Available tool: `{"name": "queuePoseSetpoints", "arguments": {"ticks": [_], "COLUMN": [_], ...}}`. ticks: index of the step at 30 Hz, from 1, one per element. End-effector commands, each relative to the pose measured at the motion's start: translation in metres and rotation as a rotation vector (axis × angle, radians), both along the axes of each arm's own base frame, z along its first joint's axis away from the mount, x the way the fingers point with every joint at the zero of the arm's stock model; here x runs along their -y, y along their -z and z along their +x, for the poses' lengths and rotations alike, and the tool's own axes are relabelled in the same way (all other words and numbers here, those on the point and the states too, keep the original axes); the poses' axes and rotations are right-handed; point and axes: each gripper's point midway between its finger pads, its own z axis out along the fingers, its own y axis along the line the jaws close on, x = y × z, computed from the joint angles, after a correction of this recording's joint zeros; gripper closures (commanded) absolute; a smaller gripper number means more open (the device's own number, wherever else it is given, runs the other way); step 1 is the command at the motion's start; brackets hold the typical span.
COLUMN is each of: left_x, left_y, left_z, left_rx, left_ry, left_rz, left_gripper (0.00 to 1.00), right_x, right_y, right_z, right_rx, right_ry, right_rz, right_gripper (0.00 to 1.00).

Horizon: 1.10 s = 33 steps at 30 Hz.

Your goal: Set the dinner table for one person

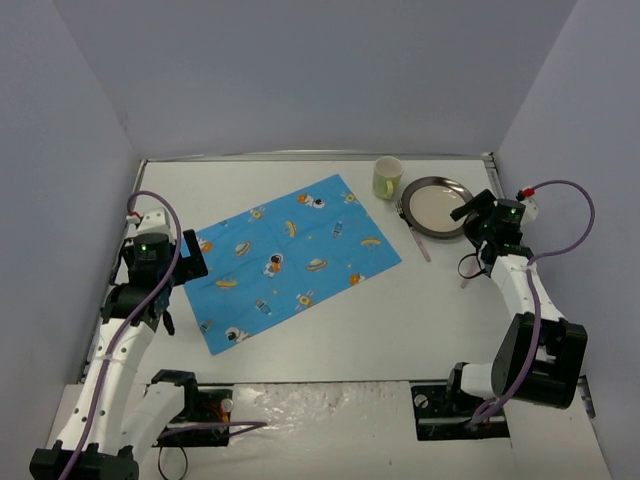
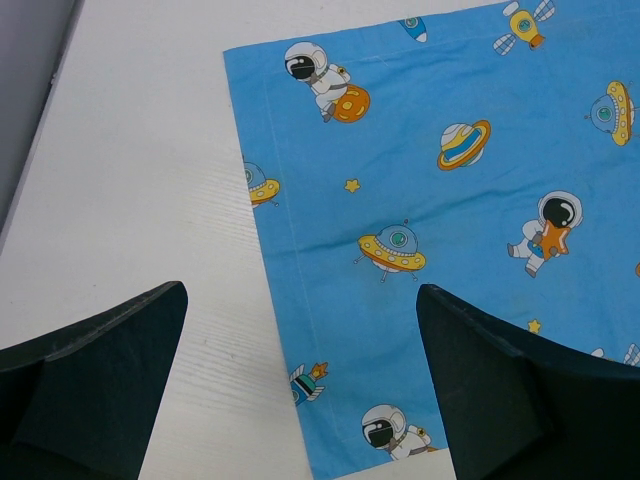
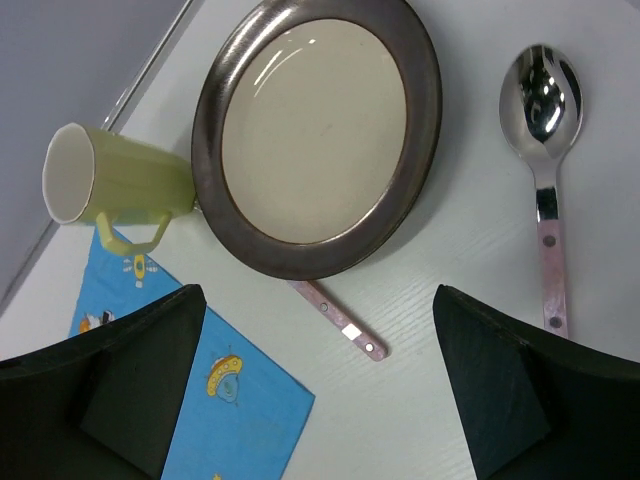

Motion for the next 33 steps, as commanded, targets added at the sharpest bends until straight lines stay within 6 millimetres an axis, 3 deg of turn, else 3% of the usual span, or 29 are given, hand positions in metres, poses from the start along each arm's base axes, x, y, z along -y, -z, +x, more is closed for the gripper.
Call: {"name": "queuePoseSetpoints", "arguments": {"ticks": [1, 21, 33], "left_x": [-0.008, -0.008, -0.010], "left_y": [-0.021, -0.015, -0.013], "left_z": [0.001, 0.002, 0.003], "left_rx": [0.066, 0.044, 0.036], "left_ry": [-0.038, -0.036, -0.044], "left_rz": [0.025, 0.046, 0.055], "left_gripper": [0.03, 0.03, 0.03], "right_x": [-0.004, 0.009, 0.007], "right_y": [-0.018, 0.102, 0.139], "right_z": [0.021, 0.047, 0.059], "right_rx": [0.155, 0.033, 0.043], "right_ry": [0.021, 0.039, 0.063], "right_rz": [0.132, 0.273, 0.386], "right_gripper": [0.08, 0.13, 0.23]}}
